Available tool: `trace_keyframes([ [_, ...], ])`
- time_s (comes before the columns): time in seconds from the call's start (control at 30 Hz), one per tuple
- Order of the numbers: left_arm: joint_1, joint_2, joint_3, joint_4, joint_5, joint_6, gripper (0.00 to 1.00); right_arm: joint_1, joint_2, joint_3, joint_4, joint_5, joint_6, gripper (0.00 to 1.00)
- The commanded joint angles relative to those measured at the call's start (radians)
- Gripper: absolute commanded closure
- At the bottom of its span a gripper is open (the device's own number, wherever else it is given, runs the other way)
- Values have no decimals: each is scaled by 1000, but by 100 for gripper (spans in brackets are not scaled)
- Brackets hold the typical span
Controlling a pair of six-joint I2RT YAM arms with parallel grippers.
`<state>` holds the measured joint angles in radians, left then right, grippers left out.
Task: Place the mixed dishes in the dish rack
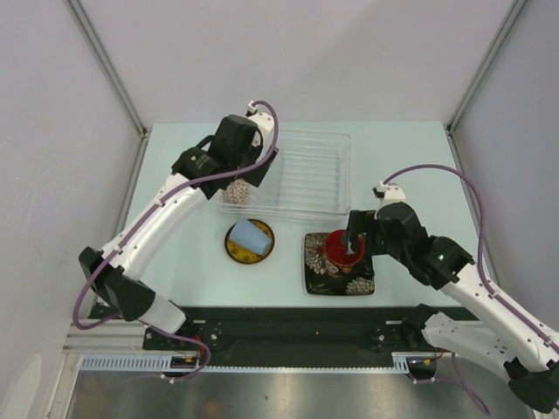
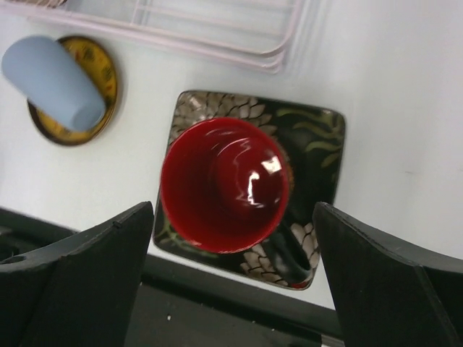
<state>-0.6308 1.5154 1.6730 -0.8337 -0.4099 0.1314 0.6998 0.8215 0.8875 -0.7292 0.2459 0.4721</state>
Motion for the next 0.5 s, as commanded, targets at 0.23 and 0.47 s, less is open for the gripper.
trace_keyframes([
  [0.23, 6, 22, -56, -30, 92, -62, 0, 194, 212, 94, 33, -39, -81, 7],
  [0.47, 11, -12, -79, -16, 89, -62, 0, 193, 306, 191, -7, 142, -119, 6],
])
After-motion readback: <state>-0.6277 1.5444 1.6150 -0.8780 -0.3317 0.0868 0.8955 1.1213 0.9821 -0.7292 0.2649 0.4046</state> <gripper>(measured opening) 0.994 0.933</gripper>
